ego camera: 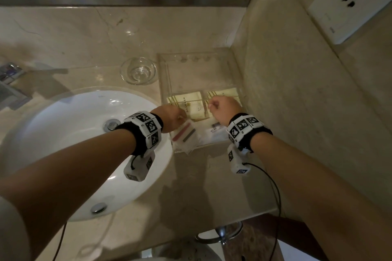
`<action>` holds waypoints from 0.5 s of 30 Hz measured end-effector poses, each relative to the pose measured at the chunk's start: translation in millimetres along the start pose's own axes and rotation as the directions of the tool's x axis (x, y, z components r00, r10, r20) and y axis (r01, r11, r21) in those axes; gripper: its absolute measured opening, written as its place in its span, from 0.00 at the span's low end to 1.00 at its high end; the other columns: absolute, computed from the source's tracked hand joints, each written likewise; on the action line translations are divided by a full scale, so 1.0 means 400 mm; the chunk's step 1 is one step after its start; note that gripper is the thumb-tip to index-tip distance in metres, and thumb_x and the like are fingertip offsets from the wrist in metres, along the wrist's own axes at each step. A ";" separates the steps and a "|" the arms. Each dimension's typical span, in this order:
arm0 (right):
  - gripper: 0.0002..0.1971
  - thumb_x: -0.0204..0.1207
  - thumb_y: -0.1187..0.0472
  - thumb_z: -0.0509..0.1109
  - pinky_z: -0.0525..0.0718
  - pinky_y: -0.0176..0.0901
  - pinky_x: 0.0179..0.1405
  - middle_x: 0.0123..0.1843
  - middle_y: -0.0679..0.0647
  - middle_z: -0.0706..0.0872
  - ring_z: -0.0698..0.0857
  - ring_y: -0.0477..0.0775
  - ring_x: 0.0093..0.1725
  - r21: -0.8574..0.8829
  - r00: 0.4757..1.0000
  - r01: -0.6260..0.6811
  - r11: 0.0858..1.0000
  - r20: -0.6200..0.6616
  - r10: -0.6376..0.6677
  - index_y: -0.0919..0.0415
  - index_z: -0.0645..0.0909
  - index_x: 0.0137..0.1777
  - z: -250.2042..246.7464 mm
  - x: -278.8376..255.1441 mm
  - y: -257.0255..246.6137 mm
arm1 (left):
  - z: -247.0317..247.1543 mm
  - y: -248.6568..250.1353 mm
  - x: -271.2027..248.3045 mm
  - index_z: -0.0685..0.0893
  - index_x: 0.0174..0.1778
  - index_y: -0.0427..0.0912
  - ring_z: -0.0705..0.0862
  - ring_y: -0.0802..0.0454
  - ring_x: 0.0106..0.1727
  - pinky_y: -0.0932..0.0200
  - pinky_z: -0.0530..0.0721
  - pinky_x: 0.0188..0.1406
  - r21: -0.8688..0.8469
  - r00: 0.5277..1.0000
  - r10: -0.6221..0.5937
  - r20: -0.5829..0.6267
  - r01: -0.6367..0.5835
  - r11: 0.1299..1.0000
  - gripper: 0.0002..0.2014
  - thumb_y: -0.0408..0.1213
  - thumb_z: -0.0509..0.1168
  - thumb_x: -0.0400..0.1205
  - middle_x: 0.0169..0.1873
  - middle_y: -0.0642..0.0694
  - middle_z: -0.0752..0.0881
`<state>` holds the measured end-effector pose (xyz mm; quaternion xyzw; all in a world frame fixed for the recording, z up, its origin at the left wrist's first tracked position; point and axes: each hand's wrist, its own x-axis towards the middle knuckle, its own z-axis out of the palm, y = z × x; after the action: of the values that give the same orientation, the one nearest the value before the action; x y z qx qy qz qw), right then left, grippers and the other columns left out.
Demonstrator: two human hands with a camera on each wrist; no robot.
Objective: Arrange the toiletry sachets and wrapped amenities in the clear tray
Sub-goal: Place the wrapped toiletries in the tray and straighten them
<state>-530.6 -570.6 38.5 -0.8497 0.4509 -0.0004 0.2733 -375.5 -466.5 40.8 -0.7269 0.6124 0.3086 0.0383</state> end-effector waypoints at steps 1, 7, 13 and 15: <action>0.11 0.79 0.63 0.59 0.87 0.49 0.48 0.46 0.60 0.90 0.87 0.61 0.46 -0.005 0.999 -0.033 0.999 -0.034 0.033 0.63 0.84 0.49 -0.010 0.001 0.006 | -0.003 0.010 0.007 0.78 0.69 0.44 0.78 0.43 0.69 0.54 0.73 0.67 -0.018 1.000 0.007 -0.018 -0.007 1.000 0.18 0.40 0.54 0.84 0.67 0.43 0.82; 0.13 0.82 0.63 0.55 0.86 0.50 0.48 0.50 0.59 0.88 0.85 0.61 0.48 -0.037 0.976 -0.187 0.982 -0.125 0.181 0.63 0.82 0.52 -0.041 -0.013 0.044 | 0.006 0.093 0.078 0.62 0.80 0.41 0.67 0.41 0.79 0.52 0.66 0.76 -0.079 0.998 -0.020 0.053 0.024 0.997 0.25 0.44 0.52 0.86 0.78 0.39 0.68; 0.14 0.82 0.63 0.57 0.82 0.47 0.55 0.62 0.58 0.85 0.84 0.60 0.58 -0.036 0.969 -0.212 0.977 -0.140 0.205 0.60 0.81 0.63 -0.043 -0.019 0.081 | 0.019 0.138 0.144 0.74 0.70 0.34 0.80 0.43 0.55 0.51 0.78 0.58 -0.102 0.989 -0.069 0.130 0.082 0.991 0.18 0.37 0.52 0.86 0.66 0.35 0.80; 0.14 0.82 0.63 0.57 0.82 0.46 0.54 0.62 0.59 0.85 0.84 0.60 0.58 -0.043 0.969 -0.205 0.978 -0.146 0.197 0.60 0.80 0.63 -0.045 -0.021 0.088 | 0.005 0.156 0.152 0.76 0.68 0.32 0.81 0.45 0.50 0.51 0.80 0.57 -0.083 0.984 -0.090 0.152 0.104 0.991 0.17 0.34 0.53 0.86 0.61 0.35 0.84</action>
<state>-567.0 -588.1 39.4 -0.8050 0.5527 -0.0199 0.2148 -429.6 -533.5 29.0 -0.7320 0.5570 0.3868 0.0655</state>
